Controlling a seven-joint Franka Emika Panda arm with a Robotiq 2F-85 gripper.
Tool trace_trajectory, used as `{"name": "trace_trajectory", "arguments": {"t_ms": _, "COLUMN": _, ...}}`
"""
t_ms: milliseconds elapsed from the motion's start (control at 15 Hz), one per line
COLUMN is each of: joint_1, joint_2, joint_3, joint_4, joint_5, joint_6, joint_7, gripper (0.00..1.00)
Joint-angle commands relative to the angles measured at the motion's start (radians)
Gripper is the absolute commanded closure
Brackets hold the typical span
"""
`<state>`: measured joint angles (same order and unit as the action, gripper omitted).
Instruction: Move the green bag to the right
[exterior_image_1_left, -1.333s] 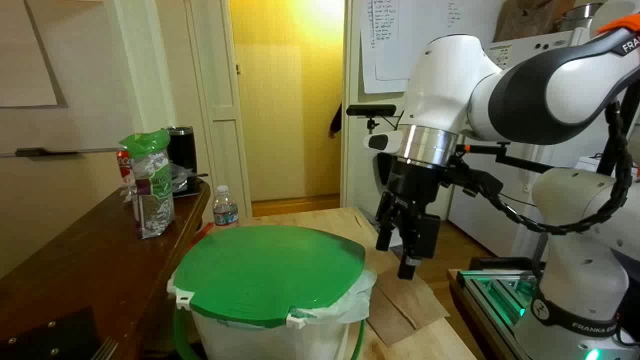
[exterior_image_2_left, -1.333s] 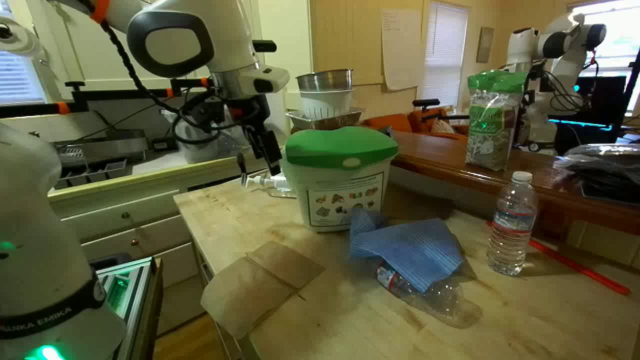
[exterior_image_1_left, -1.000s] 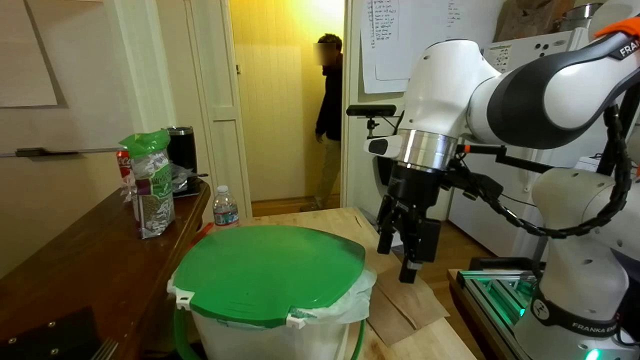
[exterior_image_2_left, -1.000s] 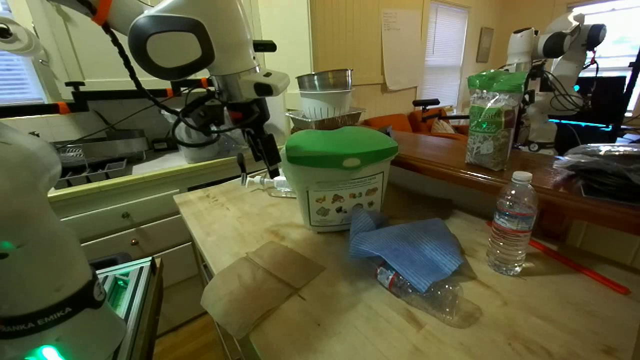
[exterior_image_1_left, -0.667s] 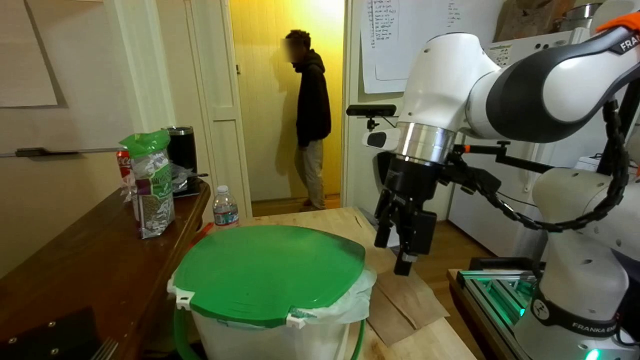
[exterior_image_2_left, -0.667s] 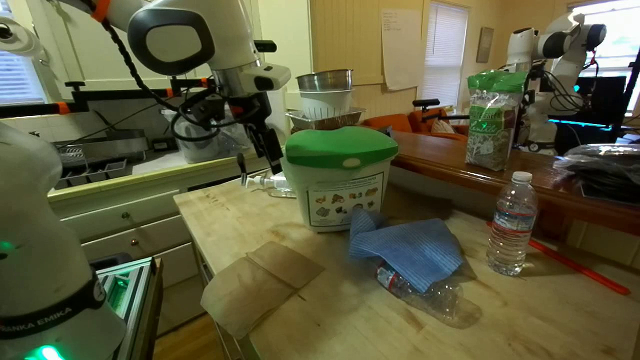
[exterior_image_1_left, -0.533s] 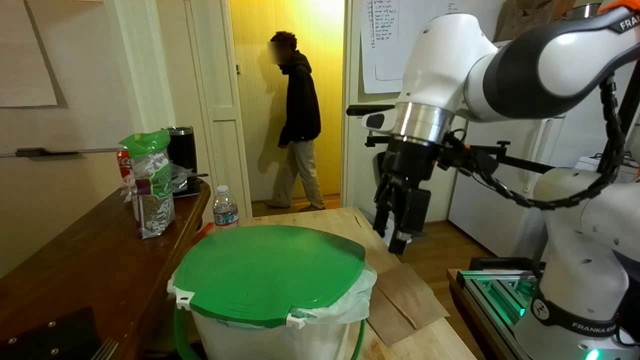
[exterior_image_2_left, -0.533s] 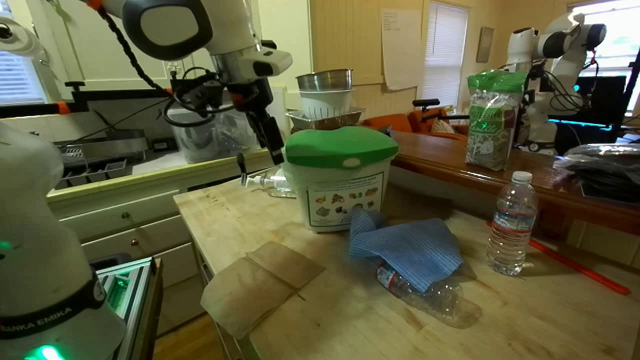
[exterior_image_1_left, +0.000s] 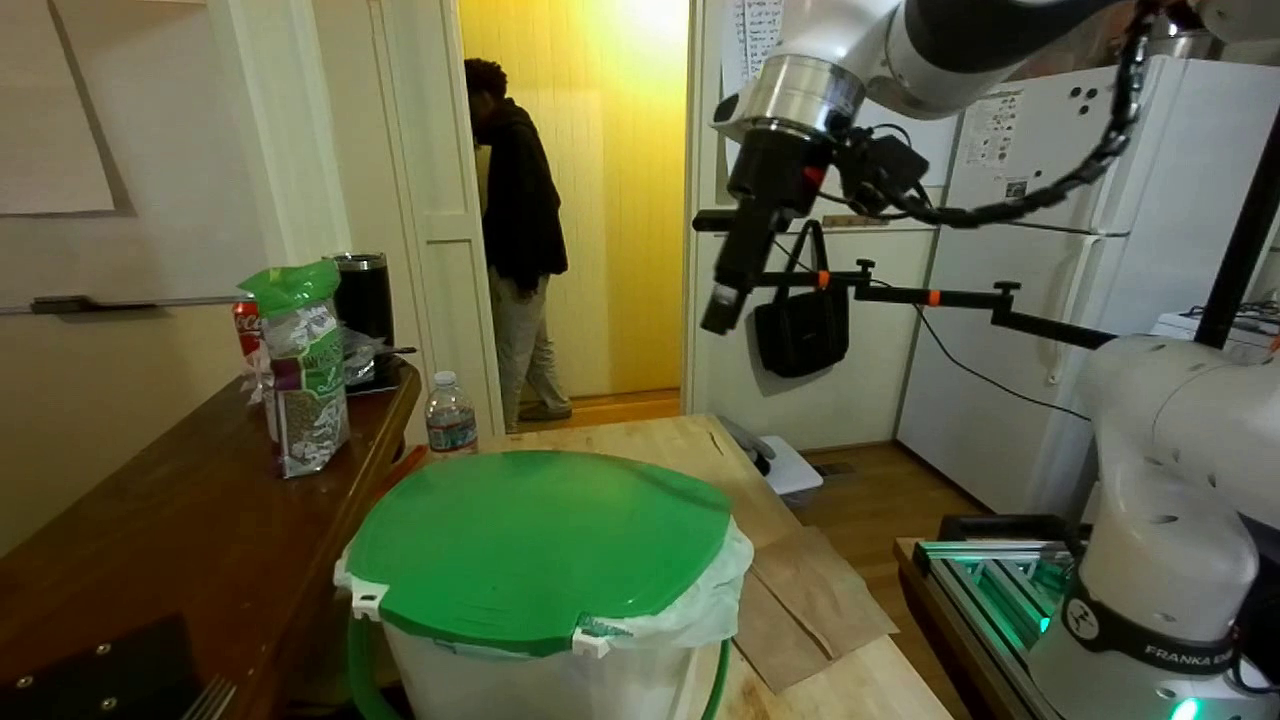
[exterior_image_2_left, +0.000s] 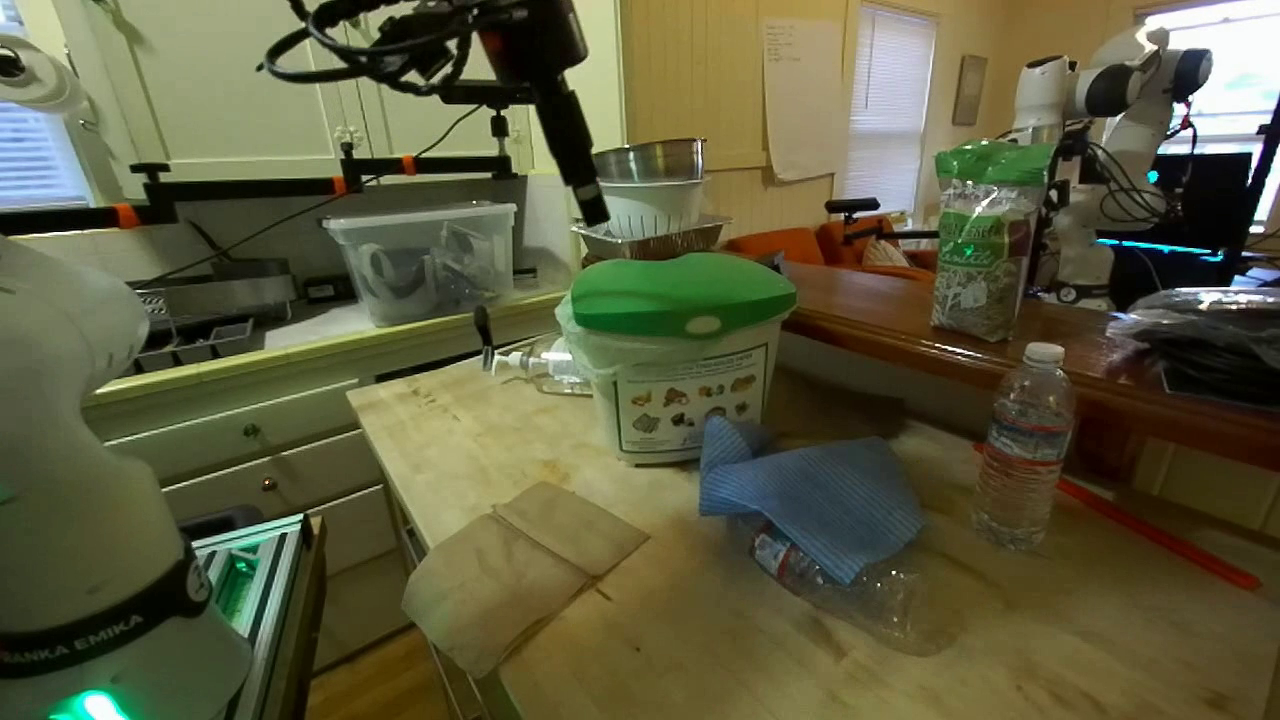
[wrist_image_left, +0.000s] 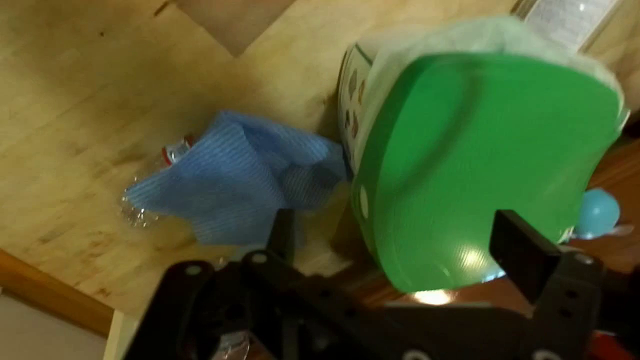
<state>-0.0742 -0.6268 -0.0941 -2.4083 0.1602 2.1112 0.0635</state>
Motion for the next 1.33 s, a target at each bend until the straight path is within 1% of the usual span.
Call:
{"name": "trace_trajectory", "arguments": {"t_ms": 0, "joint_1": -0.018, "joint_2": 0.213, "joint_3": 0.013, "joint_4": 0.217, "joint_5": -0.002, "joint_6": 0.125, "joint_7": 0.057, "gripper": 0.00}}
{"name": "trace_trajectory", "arguments": {"t_ms": 67, "joint_1": -0.017, "joint_2": 0.256, "joint_3": 0.018, "joint_4": 0.260, "joint_5": -0.023, "joint_6": 0.213, "joint_7": 0.035, "gripper": 0.00}}
{"name": "trace_trajectory", "arguments": {"t_ms": 133, "joint_1": -0.012, "joint_2": 0.314, "joint_3": 0.015, "joint_4": 0.325, "joint_5": -0.024, "joint_6": 0.238, "joint_7": 0.032, "gripper": 0.00}}
{"name": "trace_trajectory", "arguments": {"t_ms": 333, "joint_1": -0.006, "joint_2": 0.479, "joint_3": 0.023, "joint_4": 0.495, "joint_5": -0.040, "joint_6": 0.385, "joint_7": 0.034, "gripper": 0.00}}
{"name": "trace_trajectory", "arguments": {"t_ms": 467, "joint_1": -0.019, "joint_2": 0.598, "joint_3": 0.037, "joint_4": 0.614, "joint_5": -0.077, "joint_6": 0.458, "joint_7": 0.067, "gripper": 0.00}}
{"name": "trace_trajectory", "arguments": {"t_ms": 533, "joint_1": -0.015, "joint_2": 0.658, "joint_3": 0.032, "joint_4": 0.681, "joint_5": -0.093, "joint_6": 0.466, "joint_7": 0.073, "gripper": 0.00}}
{"name": "trace_trajectory", "arguments": {"t_ms": 600, "joint_1": -0.005, "joint_2": 0.711, "joint_3": 0.026, "joint_4": 0.739, "joint_5": -0.060, "joint_6": 0.469, "joint_7": 0.061, "gripper": 0.00}}
{"name": "trace_trajectory", "arguments": {"t_ms": 667, "joint_1": -0.003, "joint_2": 0.739, "joint_3": 0.028, "joint_4": 0.776, "joint_5": -0.048, "joint_6": 0.478, "joint_7": 0.075, "gripper": 0.00}}
{"name": "trace_trajectory", "arguments": {"t_ms": 733, "joint_1": -0.005, "joint_2": 0.643, "joint_3": 0.025, "joint_4": 0.661, "joint_5": -0.058, "joint_6": 0.463, "joint_7": 0.047, "gripper": 0.00}}
{"name": "trace_trajectory", "arguments": {"t_ms": 800, "joint_1": -0.005, "joint_2": 0.677, "joint_3": 0.026, "joint_4": 0.695, "joint_5": -0.057, "joint_6": 0.464, "joint_7": 0.048, "gripper": 0.00}}
{"name": "trace_trajectory", "arguments": {"t_ms": 867, "joint_1": -0.005, "joint_2": 0.685, "joint_3": 0.026, "joint_4": 0.699, "joint_5": -0.057, "joint_6": 0.464, "joint_7": 0.047, "gripper": 0.00}}
{"name": "trace_trajectory", "arguments": {"t_ms": 1200, "joint_1": -0.005, "joint_2": 0.665, "joint_3": 0.025, "joint_4": 0.696, "joint_5": -0.057, "joint_6": 0.464, "joint_7": 0.047, "gripper": 0.00}}
{"name": "trace_trajectory", "arguments": {"t_ms": 1267, "joint_1": -0.006, "joint_2": 0.695, "joint_3": 0.020, "joint_4": 0.729, "joint_5": -0.082, "joint_6": 0.488, "joint_7": 0.108, "gripper": 0.00}}
